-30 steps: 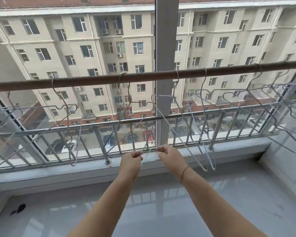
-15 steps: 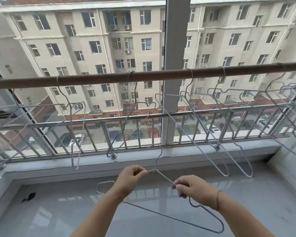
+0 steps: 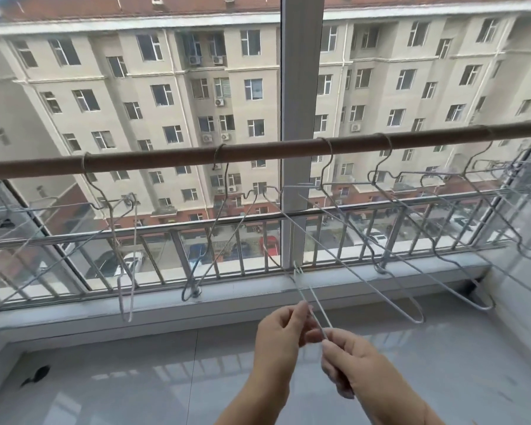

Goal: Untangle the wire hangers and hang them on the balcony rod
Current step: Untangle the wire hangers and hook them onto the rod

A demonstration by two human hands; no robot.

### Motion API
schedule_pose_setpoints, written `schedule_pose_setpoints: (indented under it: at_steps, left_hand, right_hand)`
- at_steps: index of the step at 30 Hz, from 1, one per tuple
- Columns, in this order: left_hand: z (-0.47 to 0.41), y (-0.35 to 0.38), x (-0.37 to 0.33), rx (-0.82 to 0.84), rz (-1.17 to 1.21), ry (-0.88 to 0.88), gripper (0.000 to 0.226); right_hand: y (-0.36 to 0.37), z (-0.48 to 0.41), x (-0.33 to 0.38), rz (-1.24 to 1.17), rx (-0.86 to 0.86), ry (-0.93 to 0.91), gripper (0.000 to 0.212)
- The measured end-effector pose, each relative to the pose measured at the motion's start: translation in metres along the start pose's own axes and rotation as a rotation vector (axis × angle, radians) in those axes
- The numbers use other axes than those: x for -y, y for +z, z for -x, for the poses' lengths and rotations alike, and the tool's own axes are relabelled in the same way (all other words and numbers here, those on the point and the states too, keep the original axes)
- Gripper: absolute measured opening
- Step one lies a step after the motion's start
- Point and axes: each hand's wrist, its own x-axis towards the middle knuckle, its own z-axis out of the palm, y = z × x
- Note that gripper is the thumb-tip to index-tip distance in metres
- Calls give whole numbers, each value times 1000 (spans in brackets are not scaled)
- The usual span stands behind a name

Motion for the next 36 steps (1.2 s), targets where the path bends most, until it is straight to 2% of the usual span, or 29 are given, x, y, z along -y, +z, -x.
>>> schedule_pose_setpoints:
  at_steps: [4, 17, 21, 28, 32, 36]
  left_hand:
    - [6, 10, -22, 33, 87, 43, 11]
    - [-20, 24, -99, 11, 77, 234, 9]
    - [-36, 32, -122, 0, 79, 254, 17]
    - [-65, 34, -140, -62, 4, 233, 14]
    - [-70, 25, -129, -72, -80, 212, 13]
    - [-60, 16, -123, -123, -121, 280, 15]
  right_hand:
    - [5, 1, 17, -10, -27, -95, 18]
    - [22, -18, 88, -14, -76, -366, 22]
    - [25, -35, 110, -19, -109, -414, 21]
    - [25, -70, 129, -26, -124, -345, 33]
    - [25, -76, 121, 19, -128, -301, 29]
    - [27, -73, 115, 62, -147, -243, 21]
